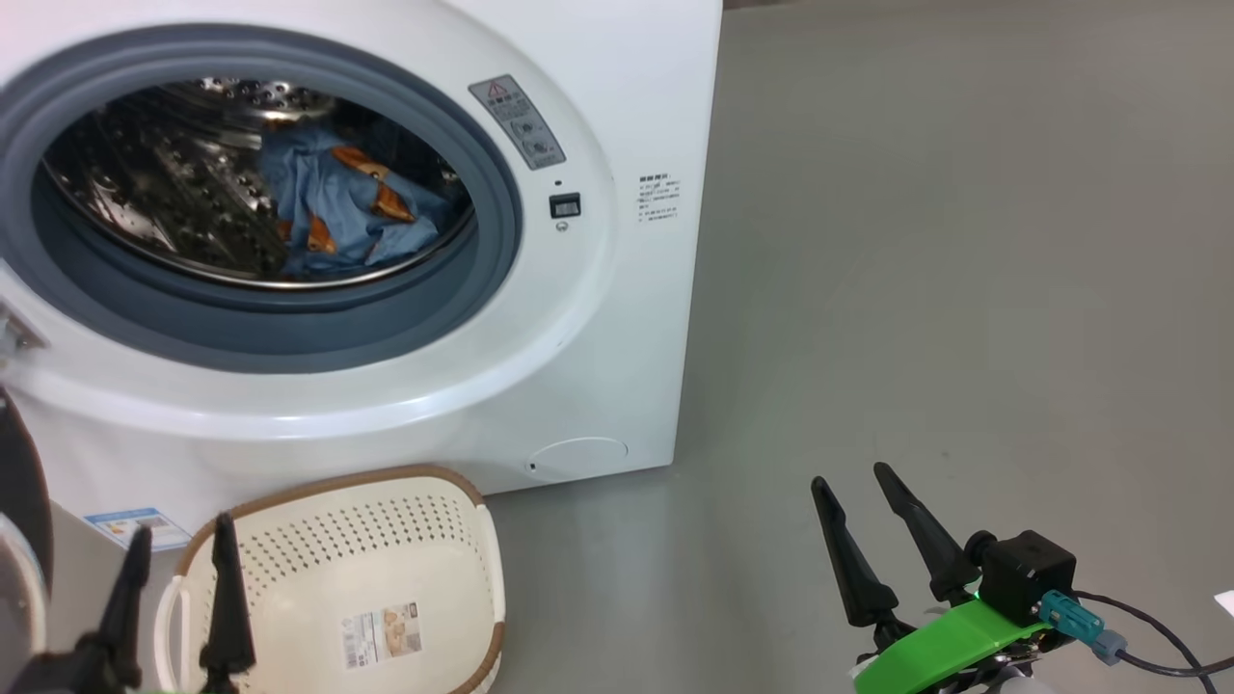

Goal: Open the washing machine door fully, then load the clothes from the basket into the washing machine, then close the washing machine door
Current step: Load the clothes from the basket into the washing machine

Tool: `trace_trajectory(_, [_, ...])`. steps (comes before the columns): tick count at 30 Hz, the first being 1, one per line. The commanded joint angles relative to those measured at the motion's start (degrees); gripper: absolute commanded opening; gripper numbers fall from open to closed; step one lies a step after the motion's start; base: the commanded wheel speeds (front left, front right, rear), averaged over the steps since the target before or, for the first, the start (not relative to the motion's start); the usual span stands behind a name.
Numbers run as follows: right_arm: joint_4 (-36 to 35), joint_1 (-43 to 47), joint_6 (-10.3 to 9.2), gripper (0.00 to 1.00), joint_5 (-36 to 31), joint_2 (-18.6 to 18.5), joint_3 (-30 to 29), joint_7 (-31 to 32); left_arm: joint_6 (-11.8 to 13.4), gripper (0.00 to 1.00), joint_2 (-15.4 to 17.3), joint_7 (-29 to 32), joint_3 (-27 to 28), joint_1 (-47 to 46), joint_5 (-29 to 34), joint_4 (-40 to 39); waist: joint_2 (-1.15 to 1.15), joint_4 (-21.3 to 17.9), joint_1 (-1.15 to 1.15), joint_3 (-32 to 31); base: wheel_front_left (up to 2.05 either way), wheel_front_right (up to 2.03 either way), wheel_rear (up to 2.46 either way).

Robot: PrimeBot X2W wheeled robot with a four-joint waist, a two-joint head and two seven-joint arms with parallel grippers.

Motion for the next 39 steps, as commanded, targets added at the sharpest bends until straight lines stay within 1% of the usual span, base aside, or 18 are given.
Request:
trace_trajectory(1, [-1.18,0.17,0.09,1.0,-0.31,0.11,1.3,-0.28,-0.18,1.0,0.47,-0.46,2.28,0.34,0.65,-1.98,0.0,0.25,0.0,-0.78,0.0,0.0,0.0])
trace_trajectory(7, [-1.14,0.61,0.09,1.0,-0.58,0.11,1.13,-0.28,-0.18,1.0,-0.46,-0.46,2.94,3.49,0.93,-2.74,0.0,0.4,0.0,-1.58,0.0,0.0,0.0])
trace_trajectory(22, [-1.44,1.5,0.09,1.0,-1.38,0.11,0.4,-0.28,-0.18,1.0,-1.22,-0.46,4.5,7.88,1.21,-3.18,0.0,0.52,0.0,-3.1,0.0,0.0,0.0])
trace_trajectory(32, [-1.87,1.89,0.09,1.0,-1.45,0.11,0.2,-0.28,-0.18,1.0,-1.36,-0.46,3.55,8.74,-0.47,-5.46,0.0,0.88,0.0,-3.25,0.0,0.0,0.0])
trace_trajectory(39, [-1.9,1.92,0.09,1.0,-1.37,0.11,0.16,-0.28,-0.18,1.0,-1.38,-0.46,3.28,8.74,0.27,-5.52,0.0,1.05,0.0,-3.12,0.0,0.0,0.0])
